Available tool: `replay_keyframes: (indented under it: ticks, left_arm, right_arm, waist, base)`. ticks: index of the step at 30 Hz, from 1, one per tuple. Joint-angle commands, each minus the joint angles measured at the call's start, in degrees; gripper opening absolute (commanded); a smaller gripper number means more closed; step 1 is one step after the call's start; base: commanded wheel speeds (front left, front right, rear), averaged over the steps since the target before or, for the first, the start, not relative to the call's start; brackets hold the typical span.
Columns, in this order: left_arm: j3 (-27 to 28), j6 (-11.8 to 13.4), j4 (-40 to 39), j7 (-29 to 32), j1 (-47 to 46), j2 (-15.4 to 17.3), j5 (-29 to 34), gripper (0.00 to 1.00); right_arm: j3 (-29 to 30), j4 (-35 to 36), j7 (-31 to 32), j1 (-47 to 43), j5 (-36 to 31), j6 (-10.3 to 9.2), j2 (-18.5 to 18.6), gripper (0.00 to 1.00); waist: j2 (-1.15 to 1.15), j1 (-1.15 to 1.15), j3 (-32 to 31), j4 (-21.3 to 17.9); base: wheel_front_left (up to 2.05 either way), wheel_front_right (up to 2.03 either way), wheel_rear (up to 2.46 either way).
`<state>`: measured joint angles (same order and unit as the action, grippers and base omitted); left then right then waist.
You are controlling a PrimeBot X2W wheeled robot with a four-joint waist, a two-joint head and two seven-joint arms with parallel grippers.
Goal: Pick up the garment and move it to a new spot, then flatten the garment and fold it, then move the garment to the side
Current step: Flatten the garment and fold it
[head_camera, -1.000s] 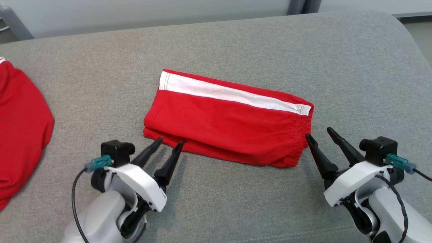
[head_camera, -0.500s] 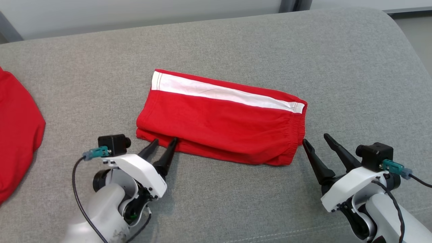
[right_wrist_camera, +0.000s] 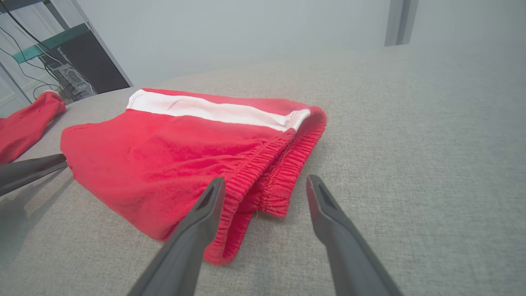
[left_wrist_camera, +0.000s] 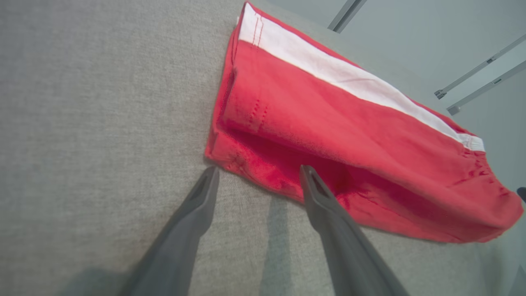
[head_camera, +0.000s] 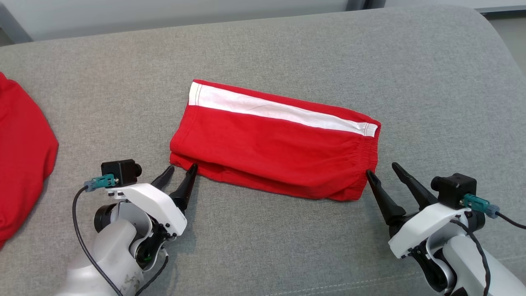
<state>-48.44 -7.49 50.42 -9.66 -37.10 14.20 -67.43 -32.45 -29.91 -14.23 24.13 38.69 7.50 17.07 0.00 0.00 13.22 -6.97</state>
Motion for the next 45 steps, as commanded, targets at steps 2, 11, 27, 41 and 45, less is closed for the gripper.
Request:
replay_keyframes:
  ticks: [2,11,27,41,45]
  left_arm:
    - [1.61,0.00,-0.38,-0.19,-3.15,1.62,-0.89,1.00]
    - [2.66,0.00,-2.05,1.53,-3.00,1.89,-5.67,1.00]
    - [4.24,0.00,-8.77,3.70,-0.34,4.23,-14.48,1.00]
    - [7.83,0.00,-13.61,6.07,2.11,5.18,-22.20,1.00]
    - [6.74,0.00,-11.01,5.81,1.17,5.38,-20.44,1.00]
  right_arm:
    - [-0.90,1.41,-0.77,0.39,-0.25,-0.01,0.15,1.00]
    - [-1.91,1.42,-0.77,1.29,-0.05,-0.01,0.16,1.00]
    - [-2.83,0.56,-0.77,1.64,0.59,-0.01,0.02,1.00]
    - [-4.13,-0.32,-0.77,2.32,1.44,-0.01,0.35,1.00]
    - [-4.40,-0.39,-0.77,2.72,1.37,-0.01,0.15,1.00]
  waist:
    - [0.00,0.00,0.25,0.05]
    - [0.00,0.00,1.08,-0.72]
    - [0.00,0.00,1.27,-0.08]
    - [0.00,0.00,1.71,-0.32]
    - [0.00,0.00,1.82,-0.44]
  base:
    - [0.00,0.00,0.00]
    - [0.00,0.00,0.00]
    - [0.00,0.00,0.00]
    - [0.00,0.00,0.00]
    - [0.00,0.00,0.00]
